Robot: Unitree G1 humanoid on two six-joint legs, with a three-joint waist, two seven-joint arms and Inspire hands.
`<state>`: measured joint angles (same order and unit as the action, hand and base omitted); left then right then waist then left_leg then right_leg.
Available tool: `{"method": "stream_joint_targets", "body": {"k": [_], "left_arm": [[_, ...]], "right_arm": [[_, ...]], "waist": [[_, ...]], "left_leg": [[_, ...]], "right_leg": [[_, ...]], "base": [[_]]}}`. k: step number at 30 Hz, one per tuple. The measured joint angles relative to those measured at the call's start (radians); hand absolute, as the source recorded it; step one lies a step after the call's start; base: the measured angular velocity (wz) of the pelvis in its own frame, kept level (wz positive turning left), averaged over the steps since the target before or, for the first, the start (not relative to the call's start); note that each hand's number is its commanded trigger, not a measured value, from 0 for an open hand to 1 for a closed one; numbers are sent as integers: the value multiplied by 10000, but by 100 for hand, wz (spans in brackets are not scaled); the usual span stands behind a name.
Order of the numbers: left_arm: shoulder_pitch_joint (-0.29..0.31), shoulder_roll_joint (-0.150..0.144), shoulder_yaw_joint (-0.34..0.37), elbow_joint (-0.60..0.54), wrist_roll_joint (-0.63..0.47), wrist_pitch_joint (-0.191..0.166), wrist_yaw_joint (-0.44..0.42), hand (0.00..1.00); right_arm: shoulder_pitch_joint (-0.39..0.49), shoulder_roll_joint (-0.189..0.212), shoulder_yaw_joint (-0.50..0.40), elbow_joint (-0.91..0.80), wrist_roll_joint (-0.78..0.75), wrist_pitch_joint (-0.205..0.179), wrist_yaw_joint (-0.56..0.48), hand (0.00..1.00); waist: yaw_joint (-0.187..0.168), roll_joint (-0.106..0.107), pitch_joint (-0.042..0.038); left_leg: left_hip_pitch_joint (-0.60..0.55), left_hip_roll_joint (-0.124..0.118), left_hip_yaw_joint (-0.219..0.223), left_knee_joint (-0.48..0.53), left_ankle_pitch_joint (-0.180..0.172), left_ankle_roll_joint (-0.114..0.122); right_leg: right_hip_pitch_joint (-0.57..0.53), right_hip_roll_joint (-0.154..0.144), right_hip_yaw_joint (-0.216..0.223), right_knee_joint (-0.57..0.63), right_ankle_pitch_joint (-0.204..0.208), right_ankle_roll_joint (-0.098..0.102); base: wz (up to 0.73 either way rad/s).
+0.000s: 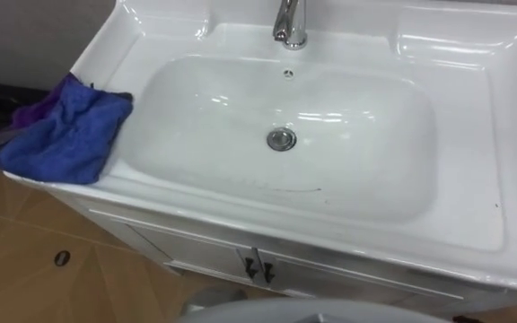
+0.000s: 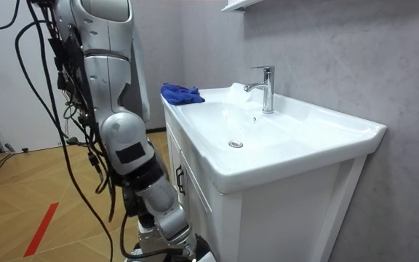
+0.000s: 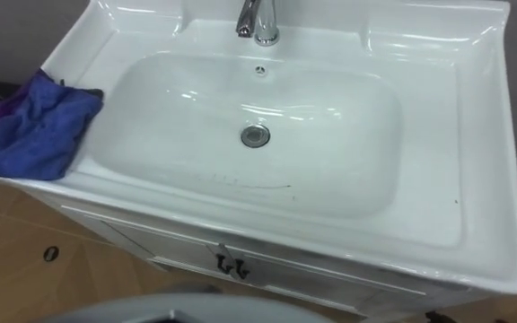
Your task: Wipe basin
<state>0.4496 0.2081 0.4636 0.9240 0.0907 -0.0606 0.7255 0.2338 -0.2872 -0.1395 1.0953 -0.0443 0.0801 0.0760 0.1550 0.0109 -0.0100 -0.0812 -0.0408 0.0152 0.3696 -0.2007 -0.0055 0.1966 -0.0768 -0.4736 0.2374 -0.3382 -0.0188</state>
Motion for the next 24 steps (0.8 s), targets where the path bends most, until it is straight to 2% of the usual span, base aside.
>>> {"method": "stream_joint_targets", "body": {"k": [3,6,10,12,16,19,21,24], "left_arm": [[-165,-13,-405,-15,28,13,-285,0],[-393,-14,-491,-300,261,49,-436,0],[-711,-13,-992,-372,379,105,-660,0],[-944,-12,-1212,-398,502,103,-837,0],[-1217,-10,-1646,-362,756,82,-1319,0],[-1486,-19,-1754,-151,788,98,-1794,0],[-1601,-23,-1806,32,775,107,-2003,0],[-1760,-36,-2054,268,775,123,-2243,0]], "right_arm": [[-153,26,0,112,-28,-13,-20,0],[-223,77,1,290,78,0,-97,0],[-359,71,218,281,42,5,-80,0],[-384,90,388,282,-35,4,-75,0],[-400,97,458,260,-84,26,-74,0],[-508,103,817,269,-91,87,-78,0],[-639,103,908,285,-89,91,-82,0],[-742,128,1202,316,-43,108,-110,0]], "waist": [[-208,-86,51],[-279,-307,102],[-393,-539,92],[-422,-597,123],[-374,-604,116],[-370,-632,133],[-364,-618,137],[-378,-648,143]], "left_leg": [[-97,-22,-42,71,0,1],[-154,-44,-49,85,0,4],[-304,-42,72,126,-32,54],[-399,-35,89,224,-74,108],[-562,86,404,461,-279,219],[-736,150,434,691,-400,283],[-788,264,598,798,-567,333],[-829,290,652,986,-719,443]], "right_leg": [[-34,-11,-90,-1,-5,9],[-58,-45,-208,-3,-31,32],[-219,-83,-170,33,-33,49],[-240,-78,-209,37,-21,69],[-399,-92,-186,295,1,110],[-622,-124,-176,638,9,123],[-755,-127,15,906,13,129],[-756,-115,70,972,78,243]], "base": [[8],[4],[-1],[3],[-3],[-5],[-19],[-13]]}}
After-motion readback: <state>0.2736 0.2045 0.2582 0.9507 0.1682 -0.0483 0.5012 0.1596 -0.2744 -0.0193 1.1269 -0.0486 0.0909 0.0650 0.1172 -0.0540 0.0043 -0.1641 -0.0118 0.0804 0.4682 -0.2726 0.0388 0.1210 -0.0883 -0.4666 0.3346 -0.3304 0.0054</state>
